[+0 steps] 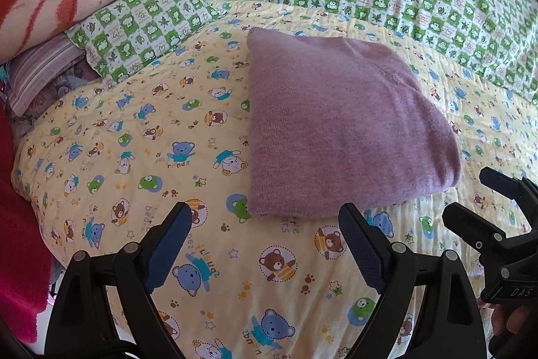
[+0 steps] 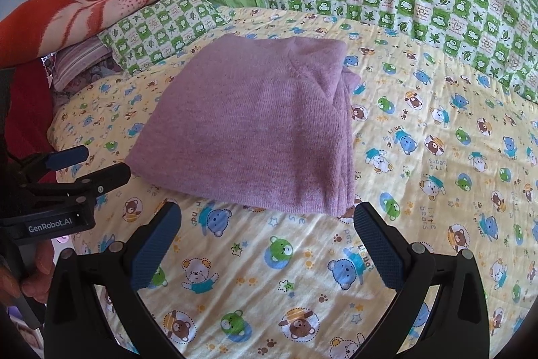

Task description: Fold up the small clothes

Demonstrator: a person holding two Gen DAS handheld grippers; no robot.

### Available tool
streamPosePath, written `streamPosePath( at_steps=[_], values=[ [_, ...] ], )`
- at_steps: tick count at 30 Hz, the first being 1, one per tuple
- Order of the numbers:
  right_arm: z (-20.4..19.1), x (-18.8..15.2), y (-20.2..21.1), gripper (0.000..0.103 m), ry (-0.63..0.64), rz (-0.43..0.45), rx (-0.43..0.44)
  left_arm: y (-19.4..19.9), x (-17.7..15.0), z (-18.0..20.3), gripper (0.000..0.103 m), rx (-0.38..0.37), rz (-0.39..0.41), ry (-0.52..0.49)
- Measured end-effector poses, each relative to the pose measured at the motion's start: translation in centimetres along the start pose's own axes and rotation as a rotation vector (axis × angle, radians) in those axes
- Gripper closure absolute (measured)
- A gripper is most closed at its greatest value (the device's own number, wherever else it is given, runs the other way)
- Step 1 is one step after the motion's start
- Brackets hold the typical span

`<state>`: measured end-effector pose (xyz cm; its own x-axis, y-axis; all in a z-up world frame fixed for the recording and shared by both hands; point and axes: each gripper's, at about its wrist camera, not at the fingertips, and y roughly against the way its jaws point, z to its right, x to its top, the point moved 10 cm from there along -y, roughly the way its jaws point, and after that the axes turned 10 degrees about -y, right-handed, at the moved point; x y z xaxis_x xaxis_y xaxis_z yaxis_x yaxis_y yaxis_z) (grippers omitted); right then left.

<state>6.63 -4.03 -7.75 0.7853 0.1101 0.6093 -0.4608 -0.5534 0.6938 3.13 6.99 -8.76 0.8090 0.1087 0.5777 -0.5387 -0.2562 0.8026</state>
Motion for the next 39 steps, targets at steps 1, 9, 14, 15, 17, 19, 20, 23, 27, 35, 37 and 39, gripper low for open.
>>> streamPosePath(
  at_steps=[1,9,14,15,17,19,20,23,27,35,37,39],
  values=[
    [0.0,0.1,0.0,0.001,-0.001,0.001,0.000,0.0,0.0,0.0,0.013,0.000,0.001,-0.002],
    [0.2,0.6,0.0,0.001,-0.011,0.005,0.005,-0.3,0.4,0.2,0.013,-0.007,-0.004,-0.011],
    [0.2,0.8,0.1,0.001,-0.013,0.007,0.008,-0.4,0.5,0.3,0.013,-0.006,-0.005,-0.012],
    [0.2,0.9,0.2,0.001,-0.014,0.007,0.010,-0.3,0.6,0.2,0.013,-0.002,-0.003,-0.012],
    [0.2,1.1,0.2,0.001,-0.015,0.011,0.012,-0.2,0.9,0.1,0.013,0.004,0.007,-0.018],
    [0.1,1.4,0.4,0.001,-0.018,0.016,0.015,-0.1,1.1,0.1,0.013,0.002,0.011,-0.017],
    [0.1,1.6,0.4,0.001,-0.020,0.017,0.018,-0.2,1.2,0.1,0.013,-0.002,0.011,-0.016],
    [0.0,2.0,0.6,0.001,-0.025,0.027,0.021,-0.2,1.5,0.0,0.013,-0.006,0.010,-0.012],
    [-0.1,2.4,0.6,0.001,-0.032,0.030,0.023,-0.1,2.2,-0.3,0.013,-0.006,0.017,-0.013],
    [0.1,3.5,0.3,0.001,-0.045,0.035,0.015,-0.3,3.3,-0.7,0.013,-0.008,0.021,-0.018],
    [0.4,3.7,0.1,0.001,-0.058,0.031,0.015,-0.5,3.3,-1.0,0.013,-0.009,0.016,-0.019],
    [0.6,3.9,0.0,0.001,-0.068,0.031,0.015,-0.7,3.3,-1.2,0.013,-0.014,0.010,-0.015]
  ],
)
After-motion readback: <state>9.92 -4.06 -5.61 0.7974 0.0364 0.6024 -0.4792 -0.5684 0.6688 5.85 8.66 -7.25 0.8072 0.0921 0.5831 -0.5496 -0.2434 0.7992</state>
